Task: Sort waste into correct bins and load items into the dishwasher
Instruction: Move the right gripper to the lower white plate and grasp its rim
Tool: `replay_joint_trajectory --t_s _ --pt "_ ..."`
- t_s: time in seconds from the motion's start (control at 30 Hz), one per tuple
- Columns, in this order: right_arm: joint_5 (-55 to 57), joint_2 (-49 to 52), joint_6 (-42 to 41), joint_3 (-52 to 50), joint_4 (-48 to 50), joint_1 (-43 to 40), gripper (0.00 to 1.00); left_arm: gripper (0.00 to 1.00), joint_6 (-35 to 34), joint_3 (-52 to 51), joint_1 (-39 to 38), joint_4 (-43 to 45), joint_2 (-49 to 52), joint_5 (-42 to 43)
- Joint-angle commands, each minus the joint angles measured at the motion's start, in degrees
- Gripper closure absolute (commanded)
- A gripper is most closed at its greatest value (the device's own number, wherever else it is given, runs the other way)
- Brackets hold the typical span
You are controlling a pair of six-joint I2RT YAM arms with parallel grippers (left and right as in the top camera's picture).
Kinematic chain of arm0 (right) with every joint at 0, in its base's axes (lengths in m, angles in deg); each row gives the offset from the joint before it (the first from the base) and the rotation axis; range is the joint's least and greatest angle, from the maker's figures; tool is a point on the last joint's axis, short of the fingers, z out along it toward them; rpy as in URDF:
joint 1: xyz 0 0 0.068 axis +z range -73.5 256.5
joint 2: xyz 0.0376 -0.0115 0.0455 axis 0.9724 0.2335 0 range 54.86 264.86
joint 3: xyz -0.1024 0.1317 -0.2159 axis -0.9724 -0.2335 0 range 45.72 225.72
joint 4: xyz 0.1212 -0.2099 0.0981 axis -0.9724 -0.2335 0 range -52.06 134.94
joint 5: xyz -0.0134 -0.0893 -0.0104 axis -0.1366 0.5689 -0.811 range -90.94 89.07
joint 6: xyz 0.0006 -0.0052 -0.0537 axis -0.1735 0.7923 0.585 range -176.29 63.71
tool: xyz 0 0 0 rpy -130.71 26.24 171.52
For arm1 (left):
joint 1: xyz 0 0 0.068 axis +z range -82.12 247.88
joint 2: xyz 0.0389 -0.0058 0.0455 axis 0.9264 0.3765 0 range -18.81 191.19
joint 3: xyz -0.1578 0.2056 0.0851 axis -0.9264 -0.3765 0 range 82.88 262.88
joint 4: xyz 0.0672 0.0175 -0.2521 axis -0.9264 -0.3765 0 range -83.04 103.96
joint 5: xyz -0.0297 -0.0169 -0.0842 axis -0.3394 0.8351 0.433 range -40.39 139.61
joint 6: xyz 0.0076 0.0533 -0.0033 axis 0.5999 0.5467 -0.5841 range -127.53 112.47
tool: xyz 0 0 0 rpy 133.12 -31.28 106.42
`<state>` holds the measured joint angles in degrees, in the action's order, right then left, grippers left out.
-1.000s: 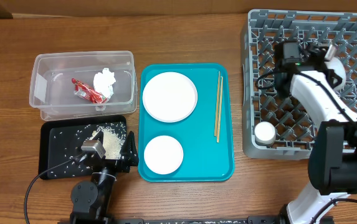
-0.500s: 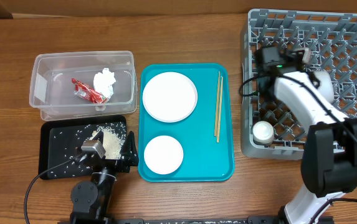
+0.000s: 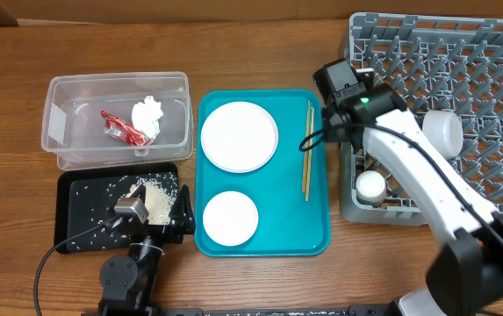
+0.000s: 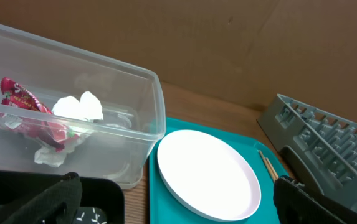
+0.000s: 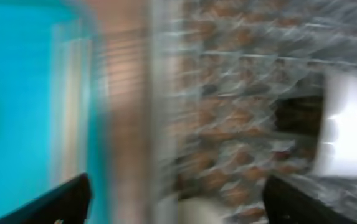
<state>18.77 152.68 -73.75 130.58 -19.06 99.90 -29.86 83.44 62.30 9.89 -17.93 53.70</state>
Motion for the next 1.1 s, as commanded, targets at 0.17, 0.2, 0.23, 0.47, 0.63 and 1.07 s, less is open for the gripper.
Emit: replay_joint_trajectory --t_s 0.17,0.2,0.23,0.47,0.63,1.07 --pt "-39.6 0.2 6.3 -5.3 -0.9 1.1 0.32 0.00 -0.6 -0.3 0.0 0.0 -0.6 0.0" --pt "-42.5 0.2 9.2 -7.3 -1.0 2.3 0.32 0.00 -0.6 -0.3 0.0 0.0 -0.6 0.0" --pt "-42.9 0.2 10.8 -9.2 -1.0 3.7 0.32 0.00 -0.6 -0.3 0.0 0.0 -0.6 0.0" --pt "-30.3 0.3 11.3 -18.6 5.6 17.5 0.32 0.00 -0.6 -0.3 0.0 0.0 -0.6 0.0" --pt "-24.3 0.3 9.1 -18.3 10.3 23.7 0.29 0.00 -0.6 -0.3 0.0 0.0 -0.6 0.0" --pt "-21.0 5.9 9.9 -17.5 18.7 24.9 0.42 0.00 -0.6 -0.3 0.0 0.0 -0.6 0.0"
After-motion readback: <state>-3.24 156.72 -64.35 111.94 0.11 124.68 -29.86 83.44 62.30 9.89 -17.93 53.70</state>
